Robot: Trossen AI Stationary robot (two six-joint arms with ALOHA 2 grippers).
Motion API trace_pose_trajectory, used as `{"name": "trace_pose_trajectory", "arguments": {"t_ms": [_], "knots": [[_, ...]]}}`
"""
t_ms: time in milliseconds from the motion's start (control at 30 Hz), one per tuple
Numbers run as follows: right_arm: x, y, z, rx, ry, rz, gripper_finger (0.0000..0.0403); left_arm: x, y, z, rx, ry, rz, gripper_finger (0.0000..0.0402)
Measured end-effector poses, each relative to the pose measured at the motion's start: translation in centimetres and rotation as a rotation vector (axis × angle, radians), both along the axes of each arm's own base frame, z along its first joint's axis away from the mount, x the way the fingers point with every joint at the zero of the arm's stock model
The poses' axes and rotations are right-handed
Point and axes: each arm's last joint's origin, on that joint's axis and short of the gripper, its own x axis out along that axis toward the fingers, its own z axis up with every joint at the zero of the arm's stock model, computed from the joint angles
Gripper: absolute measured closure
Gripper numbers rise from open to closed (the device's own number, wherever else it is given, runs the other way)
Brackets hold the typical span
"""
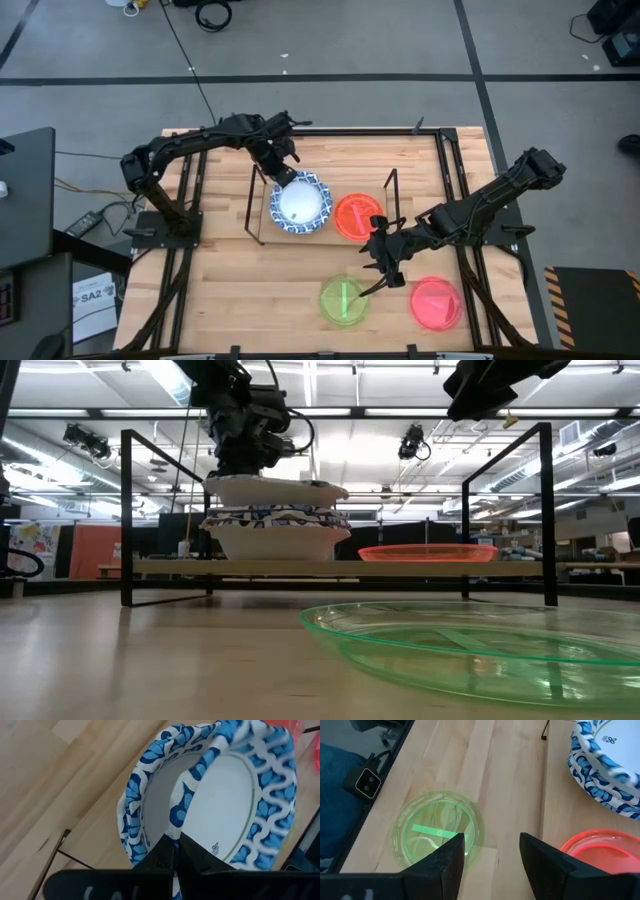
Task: Place and stack plates onto a shelf
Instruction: Stack the blue patterned bowl on top of the blue patterned bowl on the shelf, then stack the green plate on top of the pink plate on the shelf
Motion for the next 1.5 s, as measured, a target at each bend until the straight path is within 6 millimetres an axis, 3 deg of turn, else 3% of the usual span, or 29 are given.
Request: {"name": "trace_pose_trajectory", "arguments": {"t_ms": [467, 1133, 1500], "knots": [[0.0, 0.0, 0.0, 0.006, -0.001, -0.005, 0.0207, 0.1, -0.1, 0.0, 0.011, 0.004, 0.0, 0.0389], [0.0, 0.0, 0.0, 0.007, -0.002, -0.006, 0.0207, 0.6, -1.0, -0.1, 0.181, 0.077, 0.0, 0.0245], [0.1, 0.1, 0.1, 0.012, -0.012, -0.006, 0.0207, 0.0, 0.1, -0.1, 0.188, 0.091, 0.019, 0.0233]]}}
